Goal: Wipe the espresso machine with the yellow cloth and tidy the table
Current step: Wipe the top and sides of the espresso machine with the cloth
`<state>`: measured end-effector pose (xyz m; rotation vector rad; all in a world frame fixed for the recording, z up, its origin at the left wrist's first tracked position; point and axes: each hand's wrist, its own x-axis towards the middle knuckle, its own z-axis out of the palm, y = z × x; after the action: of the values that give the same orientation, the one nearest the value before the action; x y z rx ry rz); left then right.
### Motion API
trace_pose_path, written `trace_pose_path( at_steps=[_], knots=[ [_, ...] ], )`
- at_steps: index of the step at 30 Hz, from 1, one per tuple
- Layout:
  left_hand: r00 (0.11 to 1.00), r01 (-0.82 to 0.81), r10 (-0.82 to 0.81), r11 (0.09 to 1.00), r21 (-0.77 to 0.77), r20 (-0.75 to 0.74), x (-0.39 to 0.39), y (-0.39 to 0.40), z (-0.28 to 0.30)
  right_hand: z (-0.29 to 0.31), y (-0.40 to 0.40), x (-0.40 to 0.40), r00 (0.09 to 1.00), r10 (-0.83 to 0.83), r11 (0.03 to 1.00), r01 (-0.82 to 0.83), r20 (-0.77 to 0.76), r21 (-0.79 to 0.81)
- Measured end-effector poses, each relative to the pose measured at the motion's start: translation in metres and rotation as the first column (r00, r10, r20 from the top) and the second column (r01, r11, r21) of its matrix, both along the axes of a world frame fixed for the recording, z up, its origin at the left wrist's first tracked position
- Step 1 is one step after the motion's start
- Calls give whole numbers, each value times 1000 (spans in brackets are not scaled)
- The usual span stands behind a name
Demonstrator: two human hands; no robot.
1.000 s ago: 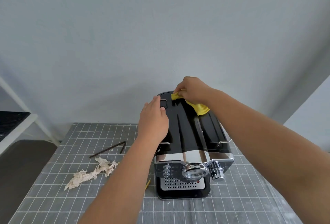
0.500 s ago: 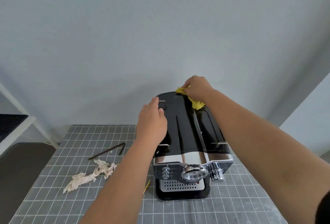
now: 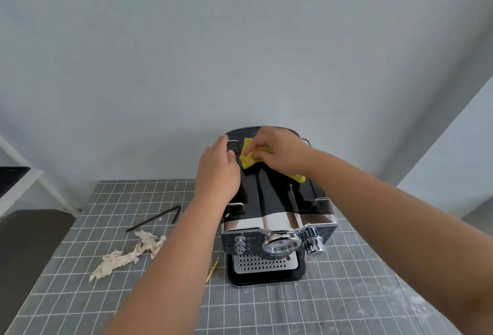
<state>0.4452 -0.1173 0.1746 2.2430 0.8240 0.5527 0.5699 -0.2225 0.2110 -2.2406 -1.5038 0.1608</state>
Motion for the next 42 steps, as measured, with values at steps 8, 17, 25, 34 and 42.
trace_pose_path(
  at_steps=[8,17,25,34,42],
  knots=[
    [1000,-10,10,1000,-14,-10,-2,-1,0,14,-79,-14,994,72,988,-82,-82,-128],
    [999,-27,26,1000,-16,-45,-2,-2,1,7,-86,-15,990,-134,971,141,46,-192],
    [998,-41,39,999,-33,-42,-1,-2,1,6,-72,-4,980,-184,967,195,80,-164],
    [997,-59,65,988,-142,39,-1,-3,0,3,-55,-62,988,146,989,-145,45,-19],
    [996,-66,76,981,-184,50,-6,-6,2,19,-42,-29,991,43,985,-21,126,-172]
  ],
)
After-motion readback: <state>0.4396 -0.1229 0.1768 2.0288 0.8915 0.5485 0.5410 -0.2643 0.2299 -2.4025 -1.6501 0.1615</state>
